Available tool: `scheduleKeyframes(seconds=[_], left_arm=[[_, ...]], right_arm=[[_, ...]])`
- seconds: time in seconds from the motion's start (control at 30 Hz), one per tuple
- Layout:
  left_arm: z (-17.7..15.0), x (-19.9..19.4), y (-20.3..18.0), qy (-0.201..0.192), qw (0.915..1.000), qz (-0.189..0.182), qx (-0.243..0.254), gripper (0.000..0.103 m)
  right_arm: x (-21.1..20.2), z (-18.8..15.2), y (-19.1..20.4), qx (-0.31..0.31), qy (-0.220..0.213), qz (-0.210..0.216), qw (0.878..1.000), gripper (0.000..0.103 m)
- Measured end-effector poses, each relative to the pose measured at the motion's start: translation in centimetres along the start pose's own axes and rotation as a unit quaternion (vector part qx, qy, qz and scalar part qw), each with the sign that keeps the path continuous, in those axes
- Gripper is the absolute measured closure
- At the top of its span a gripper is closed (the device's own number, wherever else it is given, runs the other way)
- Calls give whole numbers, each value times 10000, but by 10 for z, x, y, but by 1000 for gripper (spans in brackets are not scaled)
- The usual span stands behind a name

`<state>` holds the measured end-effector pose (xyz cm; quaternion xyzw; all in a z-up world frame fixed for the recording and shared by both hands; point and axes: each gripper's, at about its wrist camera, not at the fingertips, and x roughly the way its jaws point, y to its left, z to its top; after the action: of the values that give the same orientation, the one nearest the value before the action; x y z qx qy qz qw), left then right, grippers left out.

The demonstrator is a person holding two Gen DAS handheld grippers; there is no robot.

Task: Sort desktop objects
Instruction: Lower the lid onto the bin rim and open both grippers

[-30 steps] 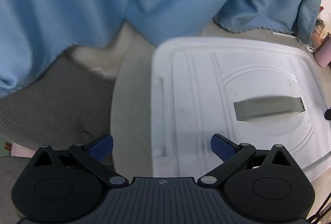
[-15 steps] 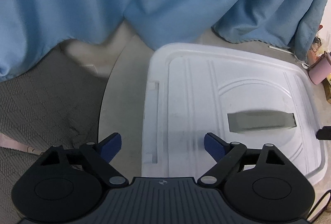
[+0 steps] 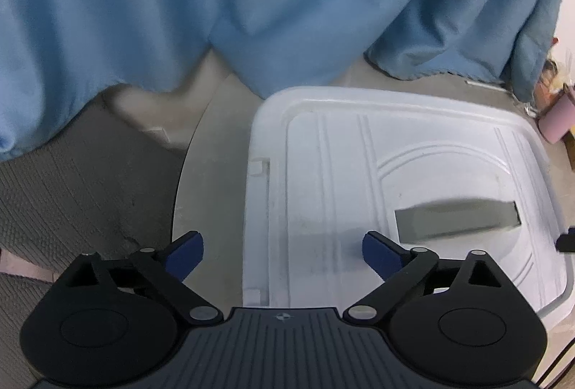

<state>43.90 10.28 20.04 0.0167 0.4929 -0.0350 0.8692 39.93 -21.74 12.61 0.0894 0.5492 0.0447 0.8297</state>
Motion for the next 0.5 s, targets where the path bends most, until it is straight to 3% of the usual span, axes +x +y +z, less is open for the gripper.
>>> scheduleKeyframes(seconds=[0.07, 0.13, 0.27, 0.5], left_arm=[[-3, -3, -2, -87, 9999, 92, 13, 1], [-5, -5, -2, -138, 9998, 135, -63, 1], [-14, -9, -2, -269, 9994, 125, -162, 1], [-28, -21, -12, -557, 9981, 246, 78, 1]], right_arm=[[-1, -3, 7, -110, -161, -268, 9995, 46], [-2, -6, 12, -169, -250, -369, 9989, 44], [-5, -11, 17, -89, -441, -183, 9988, 41], [-8, -26, 26, -90, -588, -392, 9975, 40]])
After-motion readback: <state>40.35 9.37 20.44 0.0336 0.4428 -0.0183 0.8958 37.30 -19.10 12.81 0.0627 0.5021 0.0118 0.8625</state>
